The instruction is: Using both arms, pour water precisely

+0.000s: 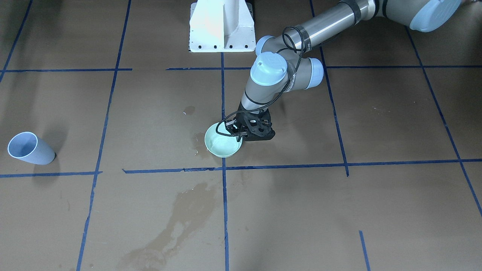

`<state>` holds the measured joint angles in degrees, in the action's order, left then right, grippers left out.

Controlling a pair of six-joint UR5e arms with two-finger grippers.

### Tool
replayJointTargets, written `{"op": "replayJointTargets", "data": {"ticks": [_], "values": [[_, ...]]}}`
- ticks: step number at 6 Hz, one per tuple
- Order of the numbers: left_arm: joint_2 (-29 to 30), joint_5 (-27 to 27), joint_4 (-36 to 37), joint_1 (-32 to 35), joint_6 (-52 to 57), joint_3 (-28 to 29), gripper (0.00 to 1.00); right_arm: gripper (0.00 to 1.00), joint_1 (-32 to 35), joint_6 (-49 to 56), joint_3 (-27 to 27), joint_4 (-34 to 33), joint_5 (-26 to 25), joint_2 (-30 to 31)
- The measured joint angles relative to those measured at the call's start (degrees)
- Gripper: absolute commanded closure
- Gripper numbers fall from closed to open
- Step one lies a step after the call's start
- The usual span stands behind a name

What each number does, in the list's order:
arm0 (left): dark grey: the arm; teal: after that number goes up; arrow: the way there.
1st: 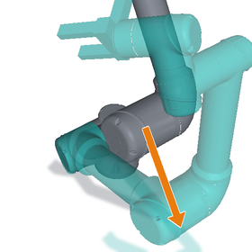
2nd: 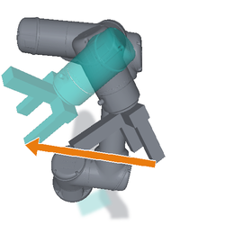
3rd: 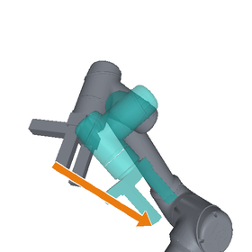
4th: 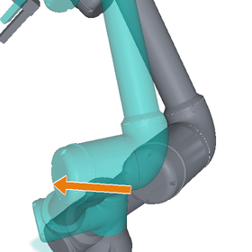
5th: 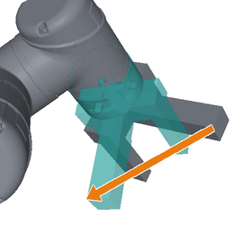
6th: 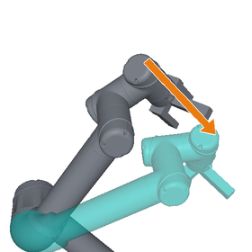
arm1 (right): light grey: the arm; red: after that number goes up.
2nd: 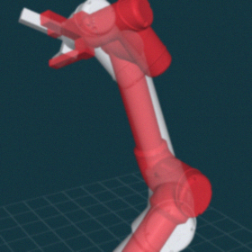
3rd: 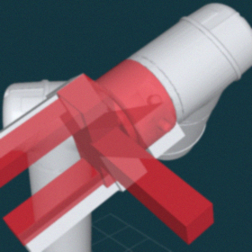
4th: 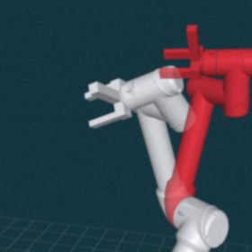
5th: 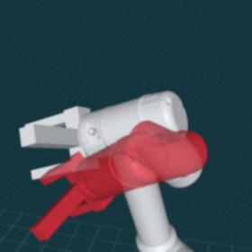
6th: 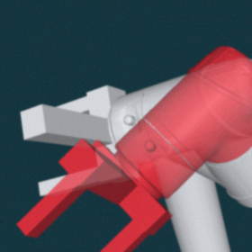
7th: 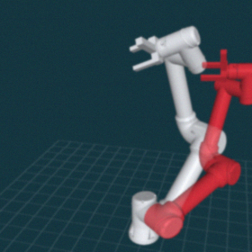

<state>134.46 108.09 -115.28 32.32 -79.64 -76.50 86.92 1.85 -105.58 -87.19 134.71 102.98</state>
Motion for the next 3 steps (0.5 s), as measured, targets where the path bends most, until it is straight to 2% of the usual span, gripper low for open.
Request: {"op": "replayJointTargets", "data": {"ticks": [2,3], "values": [[-0.36,1.65,1.48,1.39,0.41,-1.62,0.00,0.00,-0.02,-0.03,-0.95,0.02,0.03,-0.20],[-2.21,5.19,4.55,3.86,2.44,-5.30,0.00,0.00,-0.06,-0.07,-2.16,0.06,0.12,-0.45]]}}
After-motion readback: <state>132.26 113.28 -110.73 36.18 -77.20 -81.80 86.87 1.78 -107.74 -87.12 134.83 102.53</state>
